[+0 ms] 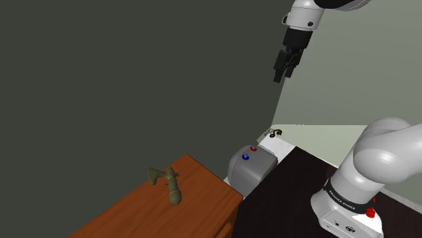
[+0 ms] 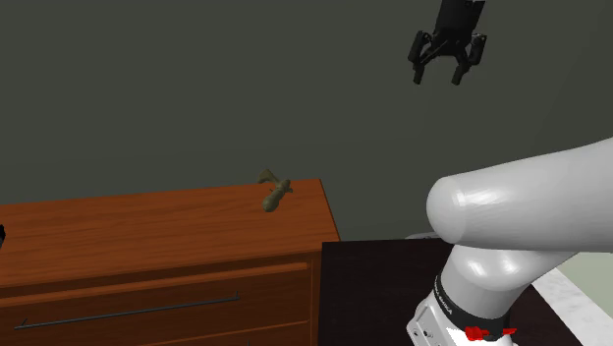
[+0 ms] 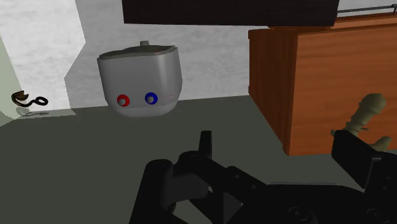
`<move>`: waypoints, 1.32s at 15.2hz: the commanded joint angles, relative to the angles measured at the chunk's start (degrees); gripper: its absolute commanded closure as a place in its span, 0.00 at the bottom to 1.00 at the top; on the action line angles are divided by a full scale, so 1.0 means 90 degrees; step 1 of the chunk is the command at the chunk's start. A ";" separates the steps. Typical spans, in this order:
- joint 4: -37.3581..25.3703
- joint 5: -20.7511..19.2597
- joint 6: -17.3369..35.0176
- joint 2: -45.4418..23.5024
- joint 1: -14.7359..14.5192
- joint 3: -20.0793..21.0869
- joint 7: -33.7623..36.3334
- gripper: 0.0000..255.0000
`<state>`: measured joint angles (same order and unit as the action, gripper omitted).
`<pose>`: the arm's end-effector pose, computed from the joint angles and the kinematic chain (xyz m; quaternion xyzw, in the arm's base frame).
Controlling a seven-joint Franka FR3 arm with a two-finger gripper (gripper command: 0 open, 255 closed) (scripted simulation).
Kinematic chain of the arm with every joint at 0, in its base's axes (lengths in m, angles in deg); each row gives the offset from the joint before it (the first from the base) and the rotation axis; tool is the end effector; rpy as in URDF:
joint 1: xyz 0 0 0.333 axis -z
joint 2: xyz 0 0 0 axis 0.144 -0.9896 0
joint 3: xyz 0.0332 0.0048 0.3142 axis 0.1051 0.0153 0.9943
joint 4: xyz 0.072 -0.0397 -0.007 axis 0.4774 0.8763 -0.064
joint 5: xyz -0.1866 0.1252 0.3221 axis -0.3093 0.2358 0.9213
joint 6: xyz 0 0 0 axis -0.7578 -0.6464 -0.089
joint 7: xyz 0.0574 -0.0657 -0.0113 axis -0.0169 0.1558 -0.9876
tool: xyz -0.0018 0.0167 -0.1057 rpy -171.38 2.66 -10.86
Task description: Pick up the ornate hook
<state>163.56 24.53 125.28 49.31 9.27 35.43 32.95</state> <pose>0.3239 -0.0137 0.5802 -0.9991 -0.0252 -0.0245 0.0239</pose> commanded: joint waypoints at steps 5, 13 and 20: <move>0.0446 0.0252 0.0687 -0.0229 -0.0168 0.0380 0.0386 0.00; 0.0952 0.0699 0.2156 -0.1145 -0.0514 0.1169 0.1139 0.00; 0.0938 0.0873 0.3463 -0.2415 -0.0732 0.1872 0.1840 0.00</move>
<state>172.21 32.33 154.65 29.42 2.86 51.44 48.62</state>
